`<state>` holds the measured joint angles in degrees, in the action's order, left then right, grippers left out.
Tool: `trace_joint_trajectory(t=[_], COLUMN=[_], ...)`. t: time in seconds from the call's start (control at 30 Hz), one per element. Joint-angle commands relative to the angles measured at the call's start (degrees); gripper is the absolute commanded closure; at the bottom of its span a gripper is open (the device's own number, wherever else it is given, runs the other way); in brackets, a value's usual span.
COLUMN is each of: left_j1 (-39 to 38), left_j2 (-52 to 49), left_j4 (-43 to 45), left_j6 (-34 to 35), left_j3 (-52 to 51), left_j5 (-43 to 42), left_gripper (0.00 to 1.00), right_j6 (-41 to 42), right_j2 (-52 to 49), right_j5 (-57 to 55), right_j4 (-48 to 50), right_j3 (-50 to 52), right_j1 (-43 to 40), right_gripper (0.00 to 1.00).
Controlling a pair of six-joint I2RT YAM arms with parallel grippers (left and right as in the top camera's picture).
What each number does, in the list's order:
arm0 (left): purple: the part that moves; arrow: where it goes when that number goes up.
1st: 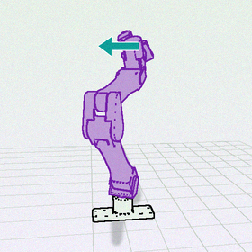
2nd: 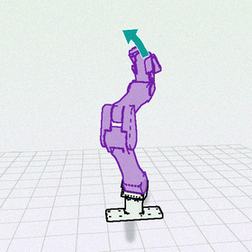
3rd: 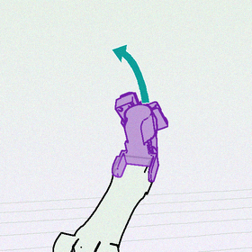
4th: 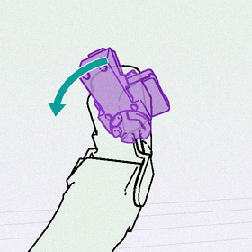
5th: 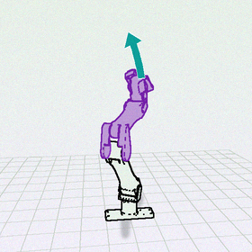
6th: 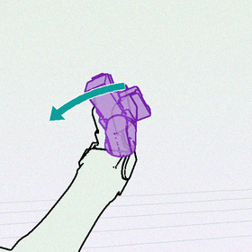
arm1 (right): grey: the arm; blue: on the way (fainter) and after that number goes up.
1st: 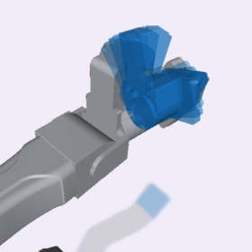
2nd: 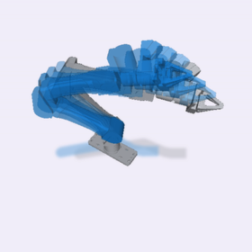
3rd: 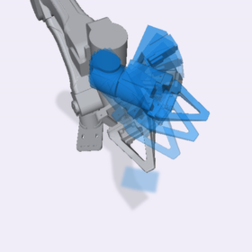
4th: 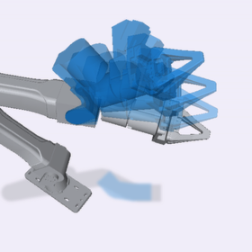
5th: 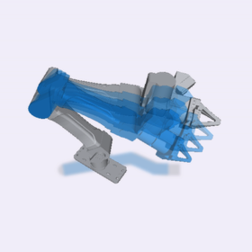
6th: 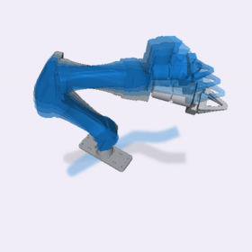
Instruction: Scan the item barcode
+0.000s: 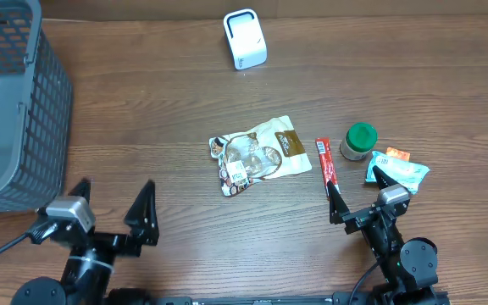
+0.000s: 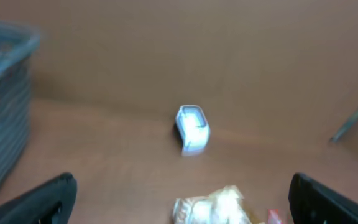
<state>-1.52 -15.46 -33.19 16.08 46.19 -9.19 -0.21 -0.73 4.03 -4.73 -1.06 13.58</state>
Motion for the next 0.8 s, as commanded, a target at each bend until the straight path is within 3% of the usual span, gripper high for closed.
trace_joint_trajectory(t=[0.0, 0.23, 0.5, 0.77], left_j1=[-0.33, -0.33, -0.33, -0.33], left_j2=[3.58, 9.97, 15.23, 15.26], left_j4=[8.31, 23.3, 48.63, 51.15], left_j6=[-0.66, -0.66, -0.72, -0.7], left_j3=[-5.73, -15.39, -26.58, -35.6], left_j5=[-5.6, -6.93, -6.78, 6.4], left_gripper=[0.0, 0.0, 0.0, 0.0], right_j6=[0.17, 0.17, 0.17, 0.17], right_j2=[0.57, 0.57, 0.57, 0.57], right_j5=[-0.33, -0.33, -0.33, -0.33], right_j4=[0.26, 0.26, 0.26, 0.26], right_j3=[0.61, 0.61, 0.61, 0.61], right_j1=[-0.17, -0.17, -0.17, -0.17], right_gripper=[0.0, 0.0, 0.0, 0.0])
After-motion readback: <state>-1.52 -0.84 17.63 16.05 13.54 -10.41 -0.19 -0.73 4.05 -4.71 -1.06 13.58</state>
